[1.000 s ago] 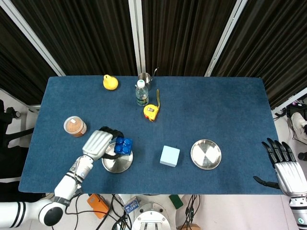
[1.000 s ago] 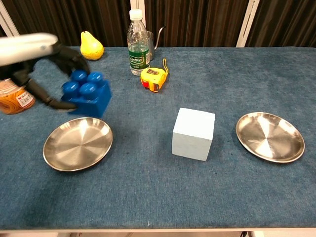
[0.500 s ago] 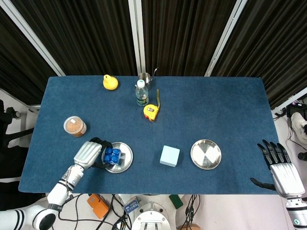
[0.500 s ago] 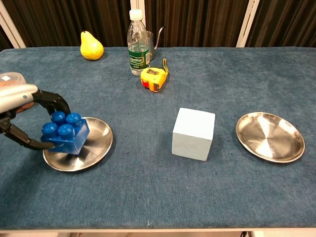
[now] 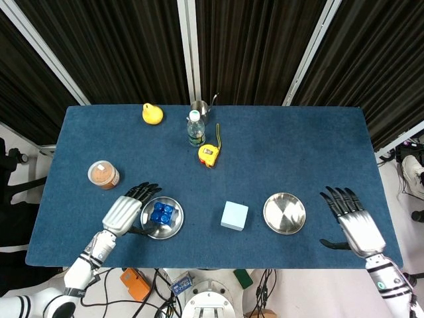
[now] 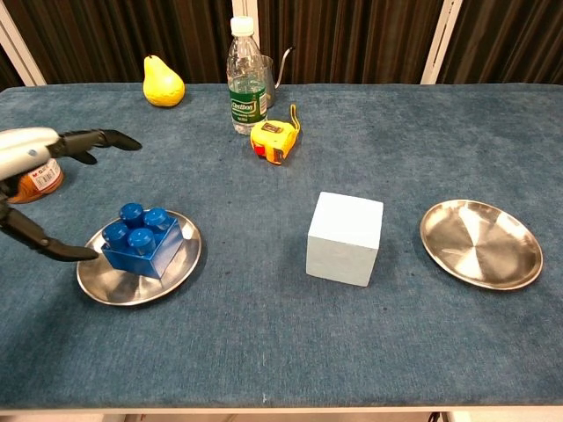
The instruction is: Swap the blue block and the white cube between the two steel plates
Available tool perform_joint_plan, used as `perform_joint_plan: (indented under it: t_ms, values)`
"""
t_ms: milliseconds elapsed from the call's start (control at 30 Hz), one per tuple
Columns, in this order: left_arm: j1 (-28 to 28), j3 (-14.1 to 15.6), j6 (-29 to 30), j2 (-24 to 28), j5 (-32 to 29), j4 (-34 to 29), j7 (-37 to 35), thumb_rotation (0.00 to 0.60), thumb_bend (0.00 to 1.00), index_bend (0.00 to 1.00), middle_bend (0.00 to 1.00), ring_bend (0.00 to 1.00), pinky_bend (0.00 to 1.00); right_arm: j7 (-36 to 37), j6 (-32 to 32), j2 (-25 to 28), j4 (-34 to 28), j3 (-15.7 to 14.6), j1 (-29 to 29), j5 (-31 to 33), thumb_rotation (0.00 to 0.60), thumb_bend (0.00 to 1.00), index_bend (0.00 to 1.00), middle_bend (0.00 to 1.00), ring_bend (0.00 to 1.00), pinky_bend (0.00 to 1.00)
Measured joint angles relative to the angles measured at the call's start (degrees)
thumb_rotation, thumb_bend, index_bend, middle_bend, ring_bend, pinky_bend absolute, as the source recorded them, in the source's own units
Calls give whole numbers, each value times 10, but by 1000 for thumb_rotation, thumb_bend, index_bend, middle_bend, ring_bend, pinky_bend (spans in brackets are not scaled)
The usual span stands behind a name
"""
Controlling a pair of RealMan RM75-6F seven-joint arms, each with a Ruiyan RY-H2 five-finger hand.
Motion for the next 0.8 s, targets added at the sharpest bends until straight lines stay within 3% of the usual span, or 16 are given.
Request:
perform_joint_plan:
  t_ms: [133, 233, 400, 633, 700, 767, 800]
  values:
    - [21, 17, 31, 52, 28, -49, 10, 600, 0, 101, 70, 25, 140, -44, -85, -16, -45, 19, 58, 14, 473, 179, 0, 0, 0, 0]
    - [46, 28, 78, 79, 58, -61, 13, 600, 5, 101, 70, 25, 138, -95, -143, -56, -66, 37, 101, 43, 473, 179, 0, 0, 0, 0]
    - [101, 42, 159, 108, 96, -52, -6, 600, 10, 101, 70, 25, 137, -192, -201, -157, -68, 63, 156, 136, 472, 179, 0, 0, 0, 0]
    - [128, 48, 164, 119, 108, -20, -42, 600, 15, 101, 70, 25, 137, -286, -230, -299, -18, 87, 221, 278, 477, 185, 0, 36, 14, 12]
    - [132, 47, 162, 120, 109, -15, -46, 600, 16, 101, 70, 25, 137, -300, -231, -319, 0, 90, 237, 303, 483, 226, 45, 138, 109, 83]
    - [135, 44, 162, 120, 109, -13, -50, 600, 20, 101, 70, 25, 137, -306, -228, -328, 11, 91, 245, 317, 535, 320, 260, 320, 328, 281]
    - [136, 43, 162, 120, 108, -11, -52, 600, 22, 101, 70, 25, 137, -307, -227, -328, 12, 91, 247, 321, 558, 345, 328, 370, 383, 337]
